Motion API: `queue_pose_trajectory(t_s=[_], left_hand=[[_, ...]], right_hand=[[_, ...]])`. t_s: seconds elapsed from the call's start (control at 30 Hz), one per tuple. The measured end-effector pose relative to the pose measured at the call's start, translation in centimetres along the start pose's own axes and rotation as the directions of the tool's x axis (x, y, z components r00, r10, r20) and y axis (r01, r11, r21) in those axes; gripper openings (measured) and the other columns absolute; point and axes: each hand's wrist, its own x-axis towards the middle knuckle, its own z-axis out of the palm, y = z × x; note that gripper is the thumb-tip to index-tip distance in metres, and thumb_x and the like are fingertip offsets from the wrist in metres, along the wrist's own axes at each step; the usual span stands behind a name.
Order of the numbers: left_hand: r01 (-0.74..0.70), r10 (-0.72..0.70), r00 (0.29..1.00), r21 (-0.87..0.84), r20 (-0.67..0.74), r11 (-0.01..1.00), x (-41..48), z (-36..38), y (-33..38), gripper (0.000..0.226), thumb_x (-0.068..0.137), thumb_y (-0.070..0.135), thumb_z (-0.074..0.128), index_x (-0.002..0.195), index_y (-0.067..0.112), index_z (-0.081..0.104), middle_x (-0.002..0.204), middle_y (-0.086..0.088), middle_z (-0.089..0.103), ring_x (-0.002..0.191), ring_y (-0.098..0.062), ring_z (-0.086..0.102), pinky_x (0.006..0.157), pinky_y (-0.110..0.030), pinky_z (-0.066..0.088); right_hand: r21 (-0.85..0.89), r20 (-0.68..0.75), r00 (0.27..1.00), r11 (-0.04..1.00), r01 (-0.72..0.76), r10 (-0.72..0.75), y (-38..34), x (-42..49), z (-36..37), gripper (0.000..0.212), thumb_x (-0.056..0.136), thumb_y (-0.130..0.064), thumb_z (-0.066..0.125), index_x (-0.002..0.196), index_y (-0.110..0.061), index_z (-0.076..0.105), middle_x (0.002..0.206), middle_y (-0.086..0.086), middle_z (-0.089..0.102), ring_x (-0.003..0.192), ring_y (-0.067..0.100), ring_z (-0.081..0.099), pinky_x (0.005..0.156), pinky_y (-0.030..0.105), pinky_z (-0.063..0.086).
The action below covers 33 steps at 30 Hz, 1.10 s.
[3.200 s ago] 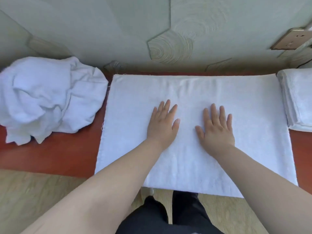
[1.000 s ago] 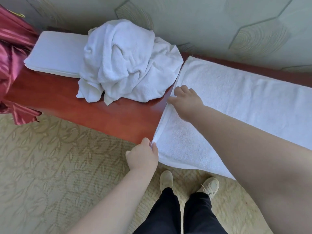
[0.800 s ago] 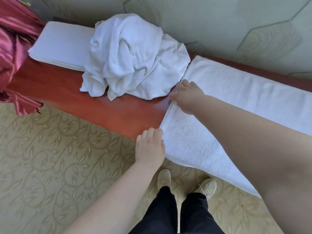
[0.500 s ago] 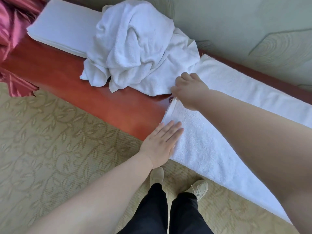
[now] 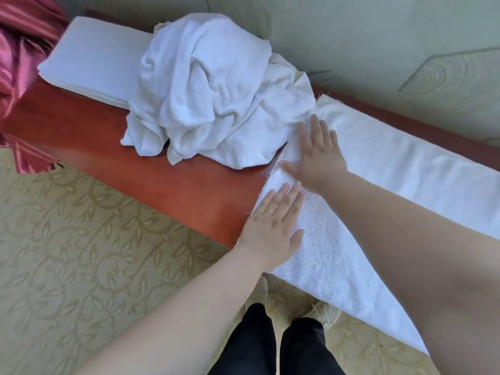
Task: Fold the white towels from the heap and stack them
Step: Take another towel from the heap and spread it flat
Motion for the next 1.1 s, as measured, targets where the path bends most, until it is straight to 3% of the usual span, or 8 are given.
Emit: queue_pose_trajectory(t_s=[0.17,0.4,0.5,0.6,0.7,0.8,0.93,1.1], left_hand=[[0.127,-0.125,0.985,-0.004,0.118,0.992,2.4,0.3,-1.2,0.092,0.101,0.065,0.024,0.165,0.006,-0.005,0.172,-0.012,-0.020,0.158,-0.022,-0.023,0.130,-0.043,-0.006],[0.184,-0.187,0.980,0.039,0.074,0.982,6.1,0.1,0.0,0.096,0.097,0.064,0.026,0.164,0.001,-0.003,0.171,-0.018,-0.017,0.159,-0.026,-0.019,0.130,-0.046,-0.003],[0.136,-0.137,0.988,0.017,0.071,0.991,5.7,0.1,0.1,0.091,0.097,0.055,0.030,0.164,0.001,0.000,0.173,-0.015,-0.014,0.159,-0.026,-0.018,0.130,-0.046,-0.001],[0.053,-0.056,0.998,0.060,0.039,0.997,5.8,0.1,0.2,0.080,0.099,0.043,0.032,0.166,0.006,0.007,0.174,-0.007,-0.010,0.161,-0.021,-0.011,0.130,-0.046,0.003],[0.046,-0.047,0.998,0.030,0.045,0.998,5.8,0.1,0.1,0.077,0.099,0.039,0.031,0.166,0.008,0.009,0.175,-0.005,-0.004,0.161,-0.019,-0.004,0.130,-0.045,0.007],[0.068,-0.070,0.995,0.031,0.065,0.997,6.0,-0.1,0.1,0.080,0.098,0.042,0.030,0.166,0.006,0.008,0.174,-0.008,-0.006,0.161,-0.021,-0.006,0.130,-0.048,0.005],[0.144,-0.145,0.987,0.025,0.073,0.989,5.9,-0.2,0.2,0.089,0.095,0.049,0.035,0.165,0.002,0.005,0.172,-0.019,-0.010,0.160,-0.032,-0.012,0.130,-0.051,0.003],[0.170,-0.172,0.982,0.029,0.083,0.985,6.0,-0.2,0.2,0.092,0.094,0.053,0.033,0.165,0.002,0.002,0.172,-0.020,-0.014,0.159,-0.031,-0.016,0.129,-0.050,0.002]], right_hand=[[0.028,-0.045,0.991,0.992,0.125,-0.124,2.8,1.8,0.5,0.076,0.106,-0.049,0.019,0.163,-0.007,-0.007,0.173,0.008,-0.012,0.159,0.019,-0.012,0.128,0.037,-0.006],[-0.016,-0.017,0.997,0.997,0.069,-0.070,4.1,4.7,-0.6,0.093,0.094,-0.076,0.020,0.165,-0.020,-0.005,0.173,0.000,-0.012,0.158,0.025,-0.015,0.128,0.047,-0.006],[0.085,-0.050,0.996,0.993,0.076,-0.072,4.7,6.1,-1.2,0.068,0.102,-0.061,0.032,0.161,-0.029,0.022,0.173,0.008,0.000,0.158,0.035,-0.009,0.127,0.054,-0.003],[0.156,-0.152,0.974,0.969,0.191,-0.167,5.7,7.4,-1.8,0.032,0.104,-0.030,0.047,0.134,-0.022,0.056,0.168,0.015,0.020,0.156,0.046,0.002,0.125,0.062,0.002],[0.082,-0.160,0.956,0.962,0.260,-0.245,6.7,8.1,-3.1,0.015,0.099,-0.023,0.057,0.112,-0.016,0.062,0.158,0.017,0.035,0.153,0.050,0.012,0.121,0.069,0.005],[-0.090,-0.208,0.920,0.943,0.321,-0.333,7.2,9.2,-3.8,0.021,0.092,-0.027,0.057,0.098,-0.010,0.068,0.132,0.018,0.058,0.141,0.051,0.037,0.118,0.073,0.014],[-0.074,-0.301,0.934,0.981,0.181,-0.195,7.2,9.3,-3.3,0.030,0.088,-0.037,0.066,0.095,-0.008,0.071,0.119,0.013,0.061,0.132,0.045,0.046,0.119,0.072,0.014],[0.013,-0.366,0.927,0.997,-0.078,0.078,7.8,9.5,-3.3,0.050,0.091,-0.046,0.065,0.128,-0.012,0.054,0.155,0.019,0.039,0.148,0.042,0.028,0.125,0.060,0.008]])
